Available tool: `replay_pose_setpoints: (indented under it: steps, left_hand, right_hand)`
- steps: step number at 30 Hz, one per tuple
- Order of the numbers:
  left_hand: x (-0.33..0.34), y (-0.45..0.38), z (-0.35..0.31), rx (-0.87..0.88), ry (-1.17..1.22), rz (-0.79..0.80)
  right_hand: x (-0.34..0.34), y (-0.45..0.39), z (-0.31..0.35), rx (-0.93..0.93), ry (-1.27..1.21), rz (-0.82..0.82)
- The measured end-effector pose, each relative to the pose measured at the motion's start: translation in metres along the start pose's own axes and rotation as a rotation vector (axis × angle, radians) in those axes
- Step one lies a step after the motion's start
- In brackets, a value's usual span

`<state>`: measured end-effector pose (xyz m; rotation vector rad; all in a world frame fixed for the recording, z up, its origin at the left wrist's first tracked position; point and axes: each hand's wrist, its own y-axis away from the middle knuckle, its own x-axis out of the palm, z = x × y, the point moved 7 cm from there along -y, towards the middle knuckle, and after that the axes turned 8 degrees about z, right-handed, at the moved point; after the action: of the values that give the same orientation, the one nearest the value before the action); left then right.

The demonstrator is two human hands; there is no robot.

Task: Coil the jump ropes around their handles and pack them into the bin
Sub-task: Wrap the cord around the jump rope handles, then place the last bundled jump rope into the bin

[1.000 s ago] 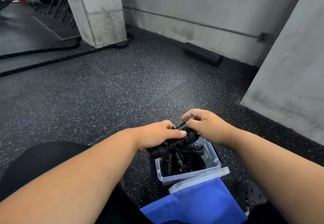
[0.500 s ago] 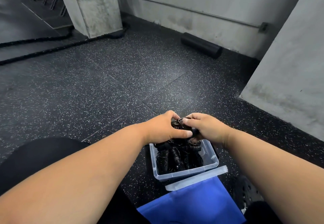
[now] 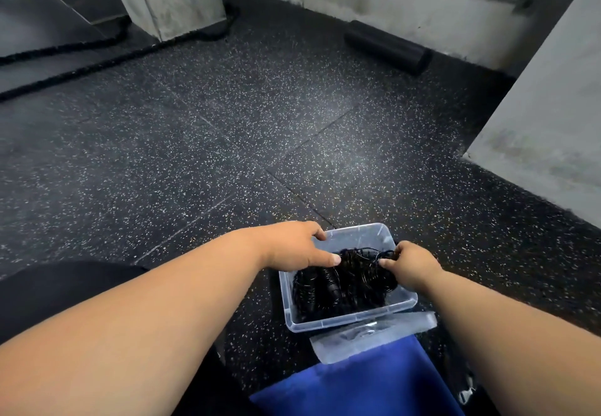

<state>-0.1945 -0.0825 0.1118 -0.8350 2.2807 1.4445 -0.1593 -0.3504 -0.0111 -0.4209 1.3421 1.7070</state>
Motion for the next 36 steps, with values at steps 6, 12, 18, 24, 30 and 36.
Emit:
replay_pose_setpoints:
  steps: [6, 12, 18, 24, 30, 36]
  left_hand:
    - [0.000, -0.019, 0.004, -0.029, -0.006, 0.056]
    - [-0.001, -0.038, 0.013, -0.068, -0.010, 0.102]
    - [-0.001, -0.056, 0.018, -0.091, 0.004, 0.146]
    - [-0.003, -0.069, 0.023, -0.112, 0.006, 0.165]
    - [-0.005, -0.071, 0.024, -0.131, -0.002, 0.179]
    - [-0.005, -0.067, 0.025, -0.129, -0.022, 0.172]
  right_hand:
    - [0.031, -0.043, -0.013, 0.087, 0.022, 0.143]
    - [0.063, -0.070, -0.012, 0.071, 0.076, 0.261]
    - [0.079, -0.093, -0.022, 0.107, 0.099, 0.323]
    - [0.086, -0.086, -0.009, 0.054, 0.422, 0.392]
    - [0.073, -0.095, -0.005, 0.099, 0.541, 0.339]
    - [0.088, -0.090, -0.001, 0.042, 0.688, 0.479]
